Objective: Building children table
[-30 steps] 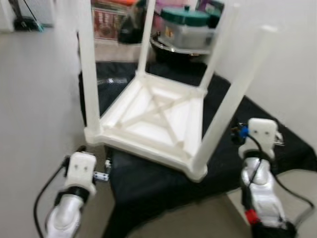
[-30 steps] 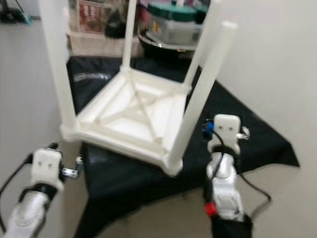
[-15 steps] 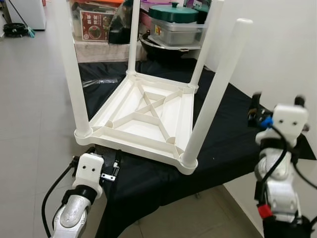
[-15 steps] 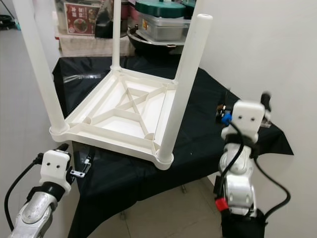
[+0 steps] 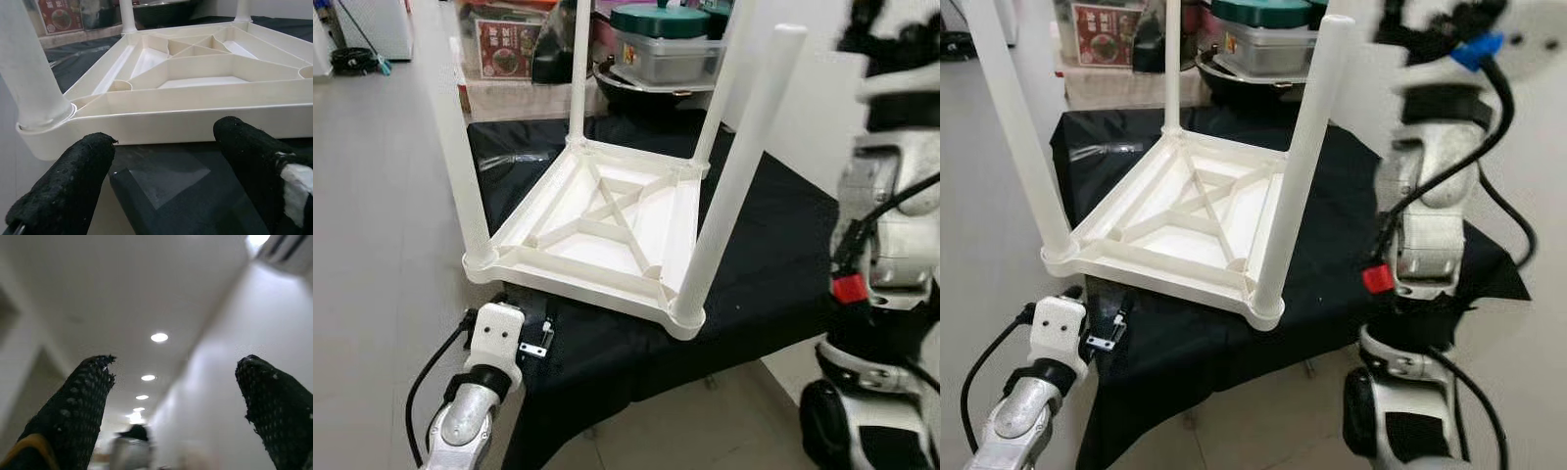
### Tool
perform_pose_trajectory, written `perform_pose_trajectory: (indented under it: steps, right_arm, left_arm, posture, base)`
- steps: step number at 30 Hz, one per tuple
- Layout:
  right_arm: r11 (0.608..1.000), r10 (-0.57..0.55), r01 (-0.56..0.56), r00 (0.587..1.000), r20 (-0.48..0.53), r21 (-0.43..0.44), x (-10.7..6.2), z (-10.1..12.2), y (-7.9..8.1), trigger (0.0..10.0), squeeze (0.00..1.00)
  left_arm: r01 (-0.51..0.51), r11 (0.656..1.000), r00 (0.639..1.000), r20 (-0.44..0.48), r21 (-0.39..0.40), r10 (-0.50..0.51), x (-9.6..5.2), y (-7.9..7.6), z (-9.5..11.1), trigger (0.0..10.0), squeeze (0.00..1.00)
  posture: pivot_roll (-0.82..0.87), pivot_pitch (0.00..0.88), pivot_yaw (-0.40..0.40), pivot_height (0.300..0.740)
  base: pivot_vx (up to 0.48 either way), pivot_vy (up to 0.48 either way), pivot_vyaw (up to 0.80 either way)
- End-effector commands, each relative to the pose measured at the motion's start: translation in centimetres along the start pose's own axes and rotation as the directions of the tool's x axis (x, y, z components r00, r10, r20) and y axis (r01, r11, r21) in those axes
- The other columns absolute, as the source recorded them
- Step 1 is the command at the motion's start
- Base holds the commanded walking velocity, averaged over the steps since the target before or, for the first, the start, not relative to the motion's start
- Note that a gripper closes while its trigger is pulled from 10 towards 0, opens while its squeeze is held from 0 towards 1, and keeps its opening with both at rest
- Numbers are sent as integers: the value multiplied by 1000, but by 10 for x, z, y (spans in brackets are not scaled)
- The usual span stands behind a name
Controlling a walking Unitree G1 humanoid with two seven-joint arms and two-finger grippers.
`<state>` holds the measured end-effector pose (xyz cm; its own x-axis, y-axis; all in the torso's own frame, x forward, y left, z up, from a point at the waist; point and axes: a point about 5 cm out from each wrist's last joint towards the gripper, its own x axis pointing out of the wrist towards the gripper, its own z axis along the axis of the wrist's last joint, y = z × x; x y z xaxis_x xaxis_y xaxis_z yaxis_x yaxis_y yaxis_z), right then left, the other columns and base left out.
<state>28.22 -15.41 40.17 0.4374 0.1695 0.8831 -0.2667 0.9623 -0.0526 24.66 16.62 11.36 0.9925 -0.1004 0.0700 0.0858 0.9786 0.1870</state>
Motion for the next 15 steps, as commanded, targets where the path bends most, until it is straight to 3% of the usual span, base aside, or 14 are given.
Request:
perform_pose_trajectory:
  steps: [1,8,15]
  right_arm:
    - [992,105,-102,994,-30,74,-3,-3,10,10000,0]
    - [974,218,-214,975,-50,71,-7,-4,17,10000,0]
    - [985,161,-167,978,-134,-33,-20,-16,9,10000,0]
  left_arm:
    - [6,1000,1000,-2,0,-6,1,-3,-2,10000,0]
    - [6,1000,1000,-4,2,-6,1,-2,-3,10000,0]
    - [10,1000,1000,-3,2,-10,2,-4,-4,10000,0]
  posture:
    - [46,0,-137,740]
    - [42,0,-133,740]
    - [41,0,-134,740]
  base:
    - [0,0,0]
    - [0,0,0]
    - [0,0,0]
